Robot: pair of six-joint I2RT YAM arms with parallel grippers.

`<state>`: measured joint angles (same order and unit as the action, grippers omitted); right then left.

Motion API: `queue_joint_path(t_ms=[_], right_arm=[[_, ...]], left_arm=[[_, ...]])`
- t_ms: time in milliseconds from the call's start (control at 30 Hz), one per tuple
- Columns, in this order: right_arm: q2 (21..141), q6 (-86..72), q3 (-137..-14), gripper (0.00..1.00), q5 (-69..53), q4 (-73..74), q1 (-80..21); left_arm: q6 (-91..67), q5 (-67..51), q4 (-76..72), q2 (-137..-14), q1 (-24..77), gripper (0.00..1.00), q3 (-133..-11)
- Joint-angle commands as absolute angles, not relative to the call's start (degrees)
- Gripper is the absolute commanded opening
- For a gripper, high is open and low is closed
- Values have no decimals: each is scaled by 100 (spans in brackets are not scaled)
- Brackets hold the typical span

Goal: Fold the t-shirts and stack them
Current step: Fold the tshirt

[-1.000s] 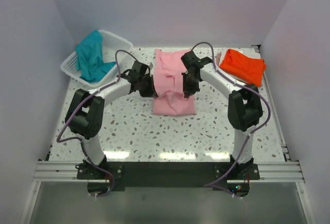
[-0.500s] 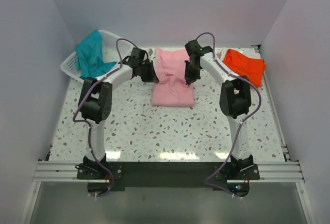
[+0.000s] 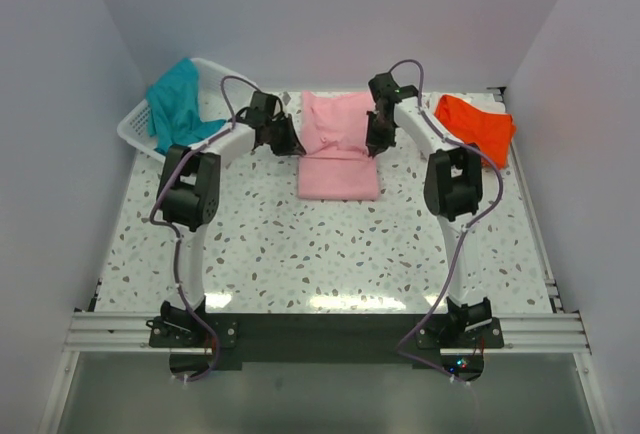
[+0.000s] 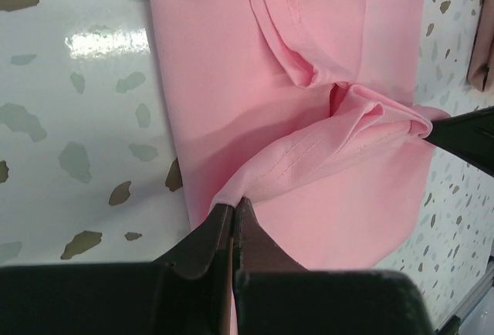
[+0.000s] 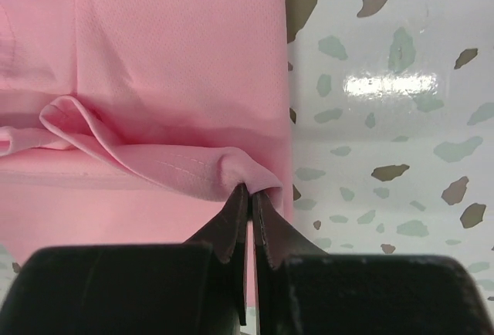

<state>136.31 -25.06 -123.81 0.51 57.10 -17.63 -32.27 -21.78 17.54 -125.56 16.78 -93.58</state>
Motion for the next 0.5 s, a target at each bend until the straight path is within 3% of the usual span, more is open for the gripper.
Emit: queue_joint_path(t_ms=[0,33,67,100,133,200,233,300,467], right_arm=[[13693,-2338,-12744,0,9,5652,-1653],[13693,-2312,-12744,0,17,5617,-1635],[13719,-2285,-12735,7,-104,5538,-1617],[13711,-2276,-12718,29,-262,5485,-1608],[13685,-2268,-12657,44,-351,5423,-1600],[13571,-2259,-12525,58,-483,5195,-1600],[13335,-2259,-12289,68,-544,5081,-1608],[13079,-2206,-12060,73,-554,4800,-1608],[12403,-2083,-11313,74,-510,4685,-1600]], left_arm=[[-3340,-2294,1406,-12699,1608,0,-9799],[-3366,-2268,1424,-12726,1608,8,-9835],[-3384,-2241,1433,-12744,1600,19,-9852],[-3401,-2154,1433,-12727,1591,42,-9844],[-3436,-2084,1424,-12700,1591,55,-9826],[-3419,-1917,1371,-12526,1591,81,-9739],[-3384,-1873,1362,-12446,1591,84,-9703],[-3331,-1732,1301,-12192,1591,91,-9520],[-3252,-1881,1187,-11726,1635,92,-8783]])
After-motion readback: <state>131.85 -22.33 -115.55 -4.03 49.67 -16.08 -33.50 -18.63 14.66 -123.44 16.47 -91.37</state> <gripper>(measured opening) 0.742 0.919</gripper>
